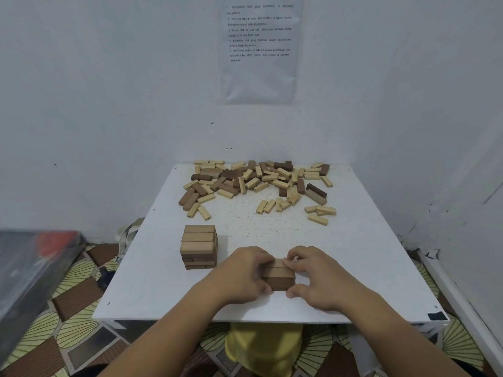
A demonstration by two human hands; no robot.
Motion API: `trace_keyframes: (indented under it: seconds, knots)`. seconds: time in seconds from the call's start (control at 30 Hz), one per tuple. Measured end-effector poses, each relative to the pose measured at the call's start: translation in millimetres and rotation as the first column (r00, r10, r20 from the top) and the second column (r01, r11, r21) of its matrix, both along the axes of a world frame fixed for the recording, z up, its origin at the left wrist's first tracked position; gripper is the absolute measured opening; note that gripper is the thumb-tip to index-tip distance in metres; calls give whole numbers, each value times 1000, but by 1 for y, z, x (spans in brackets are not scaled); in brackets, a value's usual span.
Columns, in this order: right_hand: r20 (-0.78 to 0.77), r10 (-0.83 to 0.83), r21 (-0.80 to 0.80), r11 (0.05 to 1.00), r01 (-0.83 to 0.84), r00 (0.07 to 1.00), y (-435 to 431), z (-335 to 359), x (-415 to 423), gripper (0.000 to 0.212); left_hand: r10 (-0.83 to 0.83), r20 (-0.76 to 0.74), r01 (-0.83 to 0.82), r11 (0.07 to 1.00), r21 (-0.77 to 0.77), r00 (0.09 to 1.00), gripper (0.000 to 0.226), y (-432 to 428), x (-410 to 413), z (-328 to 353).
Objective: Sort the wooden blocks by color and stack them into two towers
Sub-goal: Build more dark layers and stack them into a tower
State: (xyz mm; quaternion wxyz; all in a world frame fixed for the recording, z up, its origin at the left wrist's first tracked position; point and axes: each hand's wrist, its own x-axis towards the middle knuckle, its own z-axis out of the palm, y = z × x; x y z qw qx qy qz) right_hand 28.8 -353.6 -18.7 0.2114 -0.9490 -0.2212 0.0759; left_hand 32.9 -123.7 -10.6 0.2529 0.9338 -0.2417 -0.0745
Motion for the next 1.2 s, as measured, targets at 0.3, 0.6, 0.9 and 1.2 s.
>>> trace_keyframes:
  seconds: [0.3,0.6,0.9,1.2]
  knots:
    - [19,8,6,1000,-9,1000,-2,-3,-2,68,17,-3,-17,1000,-13,1000,57,-1,-1,0]
    - [11,5,3,1000,-5,1000,-1,-2,-3,67,1,8,-2,999,39,1000,60,-3,-1,3]
    - [26,-38,31,999,37,999,4,6,-6,65,-3,-38,10,986,166,999,62,-8,1,26]
    - [199,56,235,967,-103,978,47,76,3,52,72,65,-74,997,21,995,56,58,-13,106]
